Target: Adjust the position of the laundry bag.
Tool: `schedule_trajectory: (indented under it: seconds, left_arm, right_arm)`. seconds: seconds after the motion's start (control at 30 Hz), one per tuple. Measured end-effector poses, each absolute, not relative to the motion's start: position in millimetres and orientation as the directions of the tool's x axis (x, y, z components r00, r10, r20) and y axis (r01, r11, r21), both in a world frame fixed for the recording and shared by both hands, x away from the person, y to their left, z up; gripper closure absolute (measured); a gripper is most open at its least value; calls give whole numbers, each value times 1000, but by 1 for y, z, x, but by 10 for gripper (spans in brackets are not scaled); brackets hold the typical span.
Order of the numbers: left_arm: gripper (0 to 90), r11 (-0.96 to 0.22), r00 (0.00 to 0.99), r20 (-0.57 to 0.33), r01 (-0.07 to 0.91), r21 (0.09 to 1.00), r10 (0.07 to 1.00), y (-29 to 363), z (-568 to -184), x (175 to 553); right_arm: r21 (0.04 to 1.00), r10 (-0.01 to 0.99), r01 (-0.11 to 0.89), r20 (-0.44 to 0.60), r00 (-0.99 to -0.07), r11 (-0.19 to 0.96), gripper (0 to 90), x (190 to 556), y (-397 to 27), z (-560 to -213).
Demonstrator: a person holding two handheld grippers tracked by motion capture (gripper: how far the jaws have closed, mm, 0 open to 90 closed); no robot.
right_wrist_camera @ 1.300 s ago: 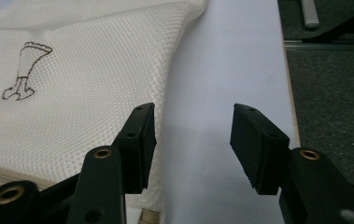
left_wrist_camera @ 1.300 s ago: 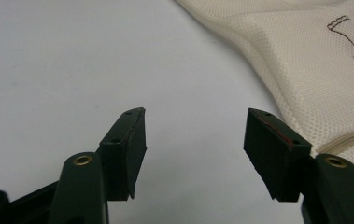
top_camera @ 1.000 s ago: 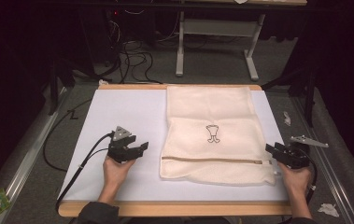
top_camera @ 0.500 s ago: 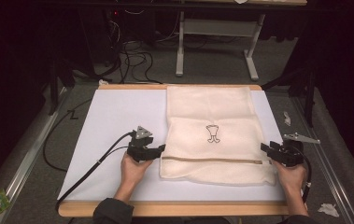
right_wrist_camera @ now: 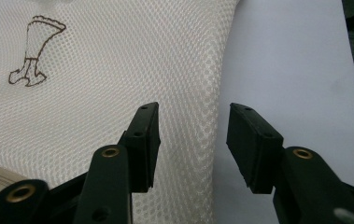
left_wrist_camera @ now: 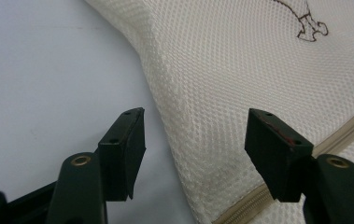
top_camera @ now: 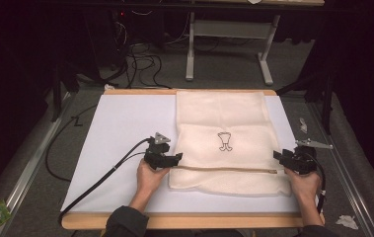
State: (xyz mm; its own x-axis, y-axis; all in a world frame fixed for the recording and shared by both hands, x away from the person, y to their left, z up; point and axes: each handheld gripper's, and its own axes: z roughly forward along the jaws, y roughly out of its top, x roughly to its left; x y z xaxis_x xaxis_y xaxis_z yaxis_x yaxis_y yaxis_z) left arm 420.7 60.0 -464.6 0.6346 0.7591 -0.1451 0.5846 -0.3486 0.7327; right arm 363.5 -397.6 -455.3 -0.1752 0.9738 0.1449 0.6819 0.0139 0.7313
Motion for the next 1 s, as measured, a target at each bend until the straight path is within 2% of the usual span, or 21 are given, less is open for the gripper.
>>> schedule_trajectory:
  seconds: [0.13,0.33,0.37,0.47,0.5,0.6,0.67,0.83,1.0]
  left_arm:
    - [407,-361,640,-139,585,726,756,53,-467,422]
    - [500,-347,632,-165,603,719,757,50,-471,426]
    - [542,-347,632,-170,607,715,756,50,-471,426]
    - [591,-338,627,-181,615,712,758,50,-472,428]
    - [646,-331,625,-189,618,713,758,50,-472,429]
    - [699,-331,625,-195,623,709,756,51,-472,430]
    - [801,-332,626,-199,624,707,754,51,-472,431]
    - [858,-333,634,-202,619,711,747,52,-472,431]
    - [870,-330,637,-201,612,719,744,52,-470,430]
  right_arm:
    - [725,972,689,151,-180,14,590,366,-398,-457]
    - [709,968,705,167,-185,13,667,369,-398,-459]
    - [704,968,710,166,-189,18,704,370,-397,-460]
    - [699,967,715,168,-192,21,754,371,-398,-460]
    - [694,965,720,173,-198,23,798,371,-398,-461]
    - [693,963,721,176,-206,28,833,372,-397,-462]
    - [687,962,726,175,-211,34,855,372,-396,-462]
    - [691,959,722,177,-221,39,879,373,-396,-463]
    - [699,958,713,174,-230,44,886,372,-396,-462]
